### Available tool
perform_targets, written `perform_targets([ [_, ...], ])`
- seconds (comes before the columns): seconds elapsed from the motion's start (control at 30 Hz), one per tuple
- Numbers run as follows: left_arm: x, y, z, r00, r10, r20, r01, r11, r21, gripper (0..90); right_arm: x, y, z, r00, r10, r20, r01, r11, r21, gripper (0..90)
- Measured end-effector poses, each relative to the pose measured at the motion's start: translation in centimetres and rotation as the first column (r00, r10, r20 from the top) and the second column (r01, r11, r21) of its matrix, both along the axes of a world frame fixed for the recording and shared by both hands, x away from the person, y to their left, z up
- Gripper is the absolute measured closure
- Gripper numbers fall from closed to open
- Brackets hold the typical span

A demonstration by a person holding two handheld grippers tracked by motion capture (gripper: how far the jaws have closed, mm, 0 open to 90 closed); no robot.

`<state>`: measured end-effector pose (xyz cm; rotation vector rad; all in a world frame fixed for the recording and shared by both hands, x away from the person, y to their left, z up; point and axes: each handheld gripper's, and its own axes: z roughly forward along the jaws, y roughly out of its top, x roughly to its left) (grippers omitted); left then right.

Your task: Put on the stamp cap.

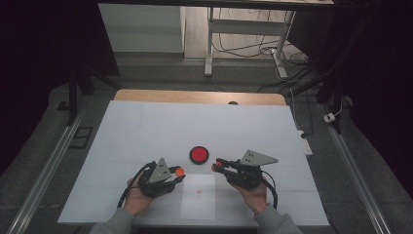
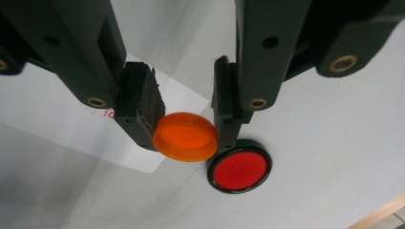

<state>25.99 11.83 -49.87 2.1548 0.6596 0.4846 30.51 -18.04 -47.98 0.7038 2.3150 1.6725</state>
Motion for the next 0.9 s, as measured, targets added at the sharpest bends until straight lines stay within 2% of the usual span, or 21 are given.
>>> perform_targets([
  [0.23, 0.0, -1.0, -0.1, 0.9997, -0.026, -0.001, 0.026, 0.9996, 0.008, 64.5, 0.0, 0.0, 0.0, 1.0, 0.005, 0.0, -0.005, 1.0, -0.001, 72.1],
  [0.9, 0.5, -2.1, -0.6, 0.999, -0.042, -0.015, 0.042, 0.999, 0.017, 64.5, -0.1, 0.2, -0.1, 1.0, 0.009, -0.002, -0.009, 1.0, -0.003, 72.0],
])
